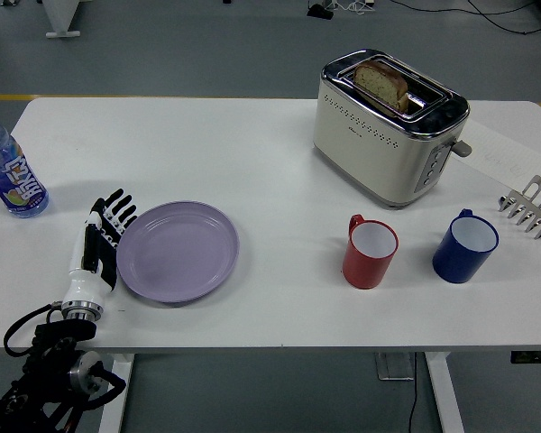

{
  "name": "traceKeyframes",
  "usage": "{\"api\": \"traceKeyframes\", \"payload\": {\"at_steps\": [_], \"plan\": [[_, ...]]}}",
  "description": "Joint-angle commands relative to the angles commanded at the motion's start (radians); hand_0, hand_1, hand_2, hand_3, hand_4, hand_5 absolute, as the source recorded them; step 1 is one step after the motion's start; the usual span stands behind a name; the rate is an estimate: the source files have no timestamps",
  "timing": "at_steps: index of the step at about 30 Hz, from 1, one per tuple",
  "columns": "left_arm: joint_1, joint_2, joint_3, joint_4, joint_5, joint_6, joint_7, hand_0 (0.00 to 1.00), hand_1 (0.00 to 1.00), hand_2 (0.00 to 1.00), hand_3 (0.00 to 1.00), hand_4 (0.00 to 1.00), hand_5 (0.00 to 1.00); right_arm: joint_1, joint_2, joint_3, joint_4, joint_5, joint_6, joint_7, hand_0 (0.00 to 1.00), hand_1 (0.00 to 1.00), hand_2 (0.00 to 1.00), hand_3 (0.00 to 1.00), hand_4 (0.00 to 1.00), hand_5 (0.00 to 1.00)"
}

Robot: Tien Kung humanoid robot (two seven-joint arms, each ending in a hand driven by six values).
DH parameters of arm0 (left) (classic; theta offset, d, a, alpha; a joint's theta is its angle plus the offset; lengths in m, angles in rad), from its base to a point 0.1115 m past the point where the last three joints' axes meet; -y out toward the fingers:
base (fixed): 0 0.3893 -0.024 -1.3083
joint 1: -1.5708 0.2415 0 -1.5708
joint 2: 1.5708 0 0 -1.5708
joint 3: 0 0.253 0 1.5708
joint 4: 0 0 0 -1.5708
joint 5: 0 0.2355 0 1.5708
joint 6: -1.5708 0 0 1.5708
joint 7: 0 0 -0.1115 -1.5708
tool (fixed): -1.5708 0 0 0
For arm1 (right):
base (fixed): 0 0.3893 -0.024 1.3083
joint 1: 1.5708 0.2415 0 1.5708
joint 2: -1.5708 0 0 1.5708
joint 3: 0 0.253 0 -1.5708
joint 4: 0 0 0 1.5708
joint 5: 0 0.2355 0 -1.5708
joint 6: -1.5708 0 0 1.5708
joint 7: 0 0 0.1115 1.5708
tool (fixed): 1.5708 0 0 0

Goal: Push plate across desktop

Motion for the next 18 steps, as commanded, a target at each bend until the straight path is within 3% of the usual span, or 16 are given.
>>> {"api": "traceKeyframes", "payload": {"at_steps": [18], "plan": [[-0.011, 0.0, 0.081, 0.002, -0.018, 0.0, 0.0, 0.81, 0.825, 0.845, 0.824, 0.508, 0.998, 0.0, -0.001, 0.001, 0.0, -0.002, 0.0, -0.001, 0.551, 0.451, 0.583, 0.579, 0.292, 0.468]]}}
